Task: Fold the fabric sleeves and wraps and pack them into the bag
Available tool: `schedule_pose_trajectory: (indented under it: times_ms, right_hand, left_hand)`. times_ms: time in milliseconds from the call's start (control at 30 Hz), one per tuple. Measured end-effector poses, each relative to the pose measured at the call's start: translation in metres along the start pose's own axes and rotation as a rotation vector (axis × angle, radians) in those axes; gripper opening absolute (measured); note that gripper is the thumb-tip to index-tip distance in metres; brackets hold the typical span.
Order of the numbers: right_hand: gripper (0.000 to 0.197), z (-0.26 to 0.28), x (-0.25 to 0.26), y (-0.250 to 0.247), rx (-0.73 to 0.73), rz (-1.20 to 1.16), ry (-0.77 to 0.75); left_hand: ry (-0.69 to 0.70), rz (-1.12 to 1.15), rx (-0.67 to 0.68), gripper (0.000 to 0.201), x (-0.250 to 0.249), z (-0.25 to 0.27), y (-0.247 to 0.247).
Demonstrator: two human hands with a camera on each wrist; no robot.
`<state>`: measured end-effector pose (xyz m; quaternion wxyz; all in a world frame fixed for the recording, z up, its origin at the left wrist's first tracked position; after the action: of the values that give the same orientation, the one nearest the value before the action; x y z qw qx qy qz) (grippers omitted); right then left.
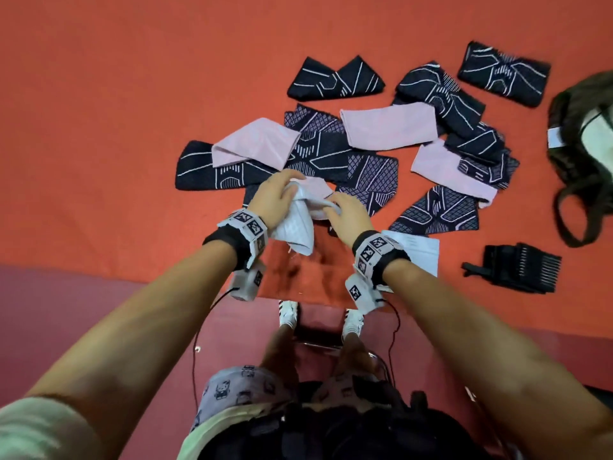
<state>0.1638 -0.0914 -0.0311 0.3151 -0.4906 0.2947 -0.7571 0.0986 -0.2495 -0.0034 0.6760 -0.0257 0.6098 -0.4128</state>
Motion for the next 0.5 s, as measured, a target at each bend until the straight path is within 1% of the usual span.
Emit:
schedule_pose_trajectory:
  times_ms: [33, 100, 133, 200, 233, 300, 367, 400, 467, 500]
  right_hand:
    - [0.014, -0.001, 0.002, -0.013, -0.028, -0.071, 0.037]
    - [0.012, -0.003, 0.005, -0.040, -0.090, -0.180, 0.090]
    - [0.010, -0.003, 0.006, -0.053, -0.120, -0.217, 0.097]
    - [0.008, -0.003, 0.009, -0.079, -0.182, -0.296, 0.088]
    - [0.009, -0.004, 0.009, -0.091, -0.216, -0.333, 0.083]
    - [0.010, -0.003, 0.009, -0.113, -0.267, -0.384, 0.082]
    - [0.006, -0.002, 0.010, -0.133, -0.294, -0.410, 0.068]
    - [0.008, 0.000, 0.010, -0.143, -0.309, -0.413, 0.050]
    - [0.012, 0.005, 0.010, -0.160, -0.328, -0.406, 0.007]
    - [0.012, 0.009, 0.009, -0.166, -0.332, -0.396, -0.013]
  left_hand:
    - [0.022, -0.026, 0.018, 0.027, -0.008, -0.004, -0.004]
    - [0.048, -0.084, 0.085, 0.039, -0.022, -0.010, -0.012]
    - [0.067, -0.111, 0.114, 0.040, -0.029, -0.012, -0.014]
    - [0.109, -0.171, 0.118, 0.030, -0.040, -0.014, -0.017]
    - [0.117, -0.205, 0.086, 0.026, -0.046, -0.014, -0.019]
    - [0.099, -0.268, 0.023, 0.027, -0.055, -0.017, -0.022]
    - [0.071, -0.301, 0.034, 0.033, -0.067, -0.022, -0.017]
    - [0.046, -0.293, 0.051, 0.033, -0.074, -0.026, -0.013]
    - [-0.022, -0.203, 0.043, 0.030, -0.090, -0.031, -0.007]
    - [-0.057, -0.112, 0.023, 0.027, -0.095, -0.035, -0.003]
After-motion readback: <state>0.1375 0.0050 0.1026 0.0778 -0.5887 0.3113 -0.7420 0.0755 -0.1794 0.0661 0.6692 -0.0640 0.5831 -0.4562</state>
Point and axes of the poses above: each hand's wrist, its own z-axis away from the middle knuckle, its own y-axis out of the palm, x = y × z, the point moved 3 cm from there along -z, towards the middle knuckle, and after that the axes turned 2 degrees about z, right-handed, at the moved point
